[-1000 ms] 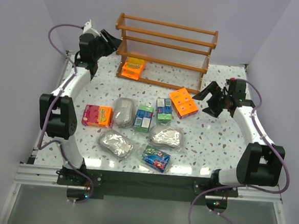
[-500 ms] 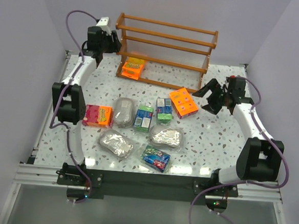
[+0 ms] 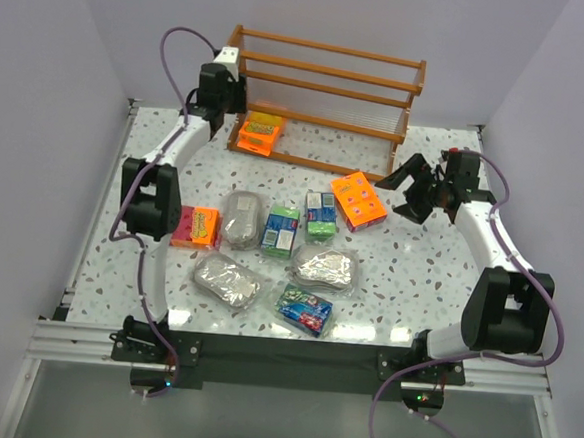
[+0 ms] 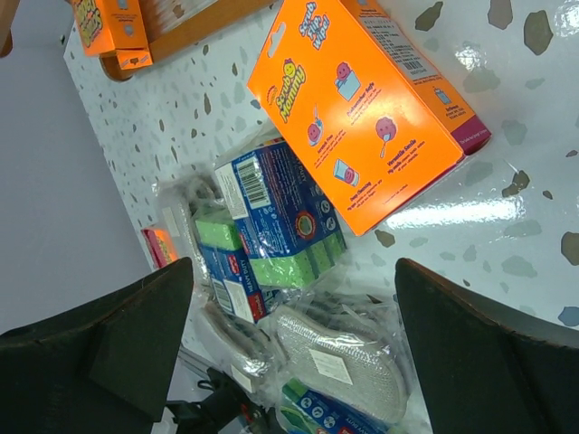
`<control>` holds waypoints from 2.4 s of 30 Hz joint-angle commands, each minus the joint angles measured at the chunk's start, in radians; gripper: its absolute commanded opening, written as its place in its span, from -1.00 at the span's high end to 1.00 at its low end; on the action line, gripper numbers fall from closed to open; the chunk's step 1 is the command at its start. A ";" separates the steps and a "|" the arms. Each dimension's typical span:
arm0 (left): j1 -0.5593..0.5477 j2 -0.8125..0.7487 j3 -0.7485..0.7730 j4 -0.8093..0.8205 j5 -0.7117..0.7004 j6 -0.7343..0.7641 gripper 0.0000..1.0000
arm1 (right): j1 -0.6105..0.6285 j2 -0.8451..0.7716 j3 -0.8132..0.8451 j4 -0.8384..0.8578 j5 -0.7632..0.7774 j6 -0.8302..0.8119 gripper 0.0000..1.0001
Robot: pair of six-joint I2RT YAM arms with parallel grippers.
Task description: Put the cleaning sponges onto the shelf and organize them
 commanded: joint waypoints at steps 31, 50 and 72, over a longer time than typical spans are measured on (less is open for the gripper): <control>-0.049 -0.436 -0.524 0.135 0.013 -0.170 1.00 | -0.012 0.011 0.096 -0.112 0.124 -0.120 -0.90; 0.127 -0.772 -0.615 -0.265 -0.179 -0.258 -0.81 | 0.110 0.077 0.185 -0.212 0.326 -0.292 -0.90; 0.297 -0.734 -0.925 -0.483 0.134 -0.018 -0.36 | 0.138 0.071 0.137 -0.204 0.243 -0.275 -0.90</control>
